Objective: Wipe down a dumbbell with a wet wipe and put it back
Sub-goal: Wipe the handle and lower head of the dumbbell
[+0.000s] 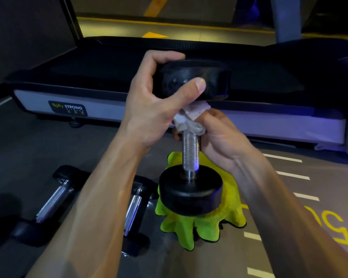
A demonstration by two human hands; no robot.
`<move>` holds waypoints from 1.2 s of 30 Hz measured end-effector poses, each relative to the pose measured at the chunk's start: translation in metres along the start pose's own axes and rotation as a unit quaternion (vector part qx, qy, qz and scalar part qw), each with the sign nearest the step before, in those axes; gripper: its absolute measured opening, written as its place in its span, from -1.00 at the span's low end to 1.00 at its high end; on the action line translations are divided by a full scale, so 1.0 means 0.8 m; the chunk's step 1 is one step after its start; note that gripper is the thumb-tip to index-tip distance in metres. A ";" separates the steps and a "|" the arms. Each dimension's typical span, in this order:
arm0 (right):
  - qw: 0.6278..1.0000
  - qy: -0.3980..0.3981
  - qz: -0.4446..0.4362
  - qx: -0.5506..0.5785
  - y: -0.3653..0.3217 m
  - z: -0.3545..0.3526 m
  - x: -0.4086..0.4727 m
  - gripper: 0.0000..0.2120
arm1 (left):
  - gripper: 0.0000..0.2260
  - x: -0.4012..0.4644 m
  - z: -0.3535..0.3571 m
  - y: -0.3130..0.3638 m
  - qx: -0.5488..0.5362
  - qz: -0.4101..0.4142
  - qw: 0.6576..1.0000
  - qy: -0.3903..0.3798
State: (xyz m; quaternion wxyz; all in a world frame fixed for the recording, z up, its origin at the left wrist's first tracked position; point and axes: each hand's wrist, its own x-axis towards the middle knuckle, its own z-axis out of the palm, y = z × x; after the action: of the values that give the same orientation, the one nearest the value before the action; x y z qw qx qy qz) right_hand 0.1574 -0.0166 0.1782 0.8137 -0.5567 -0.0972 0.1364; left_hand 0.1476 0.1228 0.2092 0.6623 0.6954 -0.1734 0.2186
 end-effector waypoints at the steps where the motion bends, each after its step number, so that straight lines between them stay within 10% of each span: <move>1: 1.000 0.003 0.013 -0.022 -0.004 0.003 0.003 -0.91 | -0.59 0.001 0.001 0.000 0.001 0.000 1.000 -0.001; 9: 0.951 0.233 -0.113 -0.170 0.008 0.038 0.003 -0.93 | -0.61 -0.003 0.009 0.000 0.004 0.020 1.000 -0.017; 15: 0.988 -0.119 0.084 0.059 -0.006 -0.009 0.004 -0.62 | -0.60 -0.004 0.017 0.005 -0.002 0.021 0.999 -0.032; 18: 0.994 0.081 -0.026 -0.067 0.008 0.009 -0.002 -0.82 | -0.58 -0.002 0.024 0.007 -0.005 0.016 0.999 -0.031; 22: 0.876 0.289 -0.168 -0.347 0.037 0.020 -0.011 -0.83 | -0.60 -0.004 0.028 0.006 -0.006 0.015 1.000 -0.023; 28: 0.956 0.015 0.058 -0.288 0.010 -0.006 -0.023 -0.72 | -0.60 -0.006 0.019 0.009 0.014 0.018 1.000 0.000; 36: 0.965 0.100 -0.059 -0.233 0.001 0.028 -0.077 -0.64 | -0.58 -0.004 0.020 0.010 0.026 0.009 1.000 -0.004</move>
State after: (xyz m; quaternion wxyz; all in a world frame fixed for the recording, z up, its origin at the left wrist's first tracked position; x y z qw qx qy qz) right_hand 0.0922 -0.0169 0.1849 0.6737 -0.7349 -0.0770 0.0047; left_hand 0.1420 0.1062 0.2139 0.6417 0.7115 -0.1764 0.2257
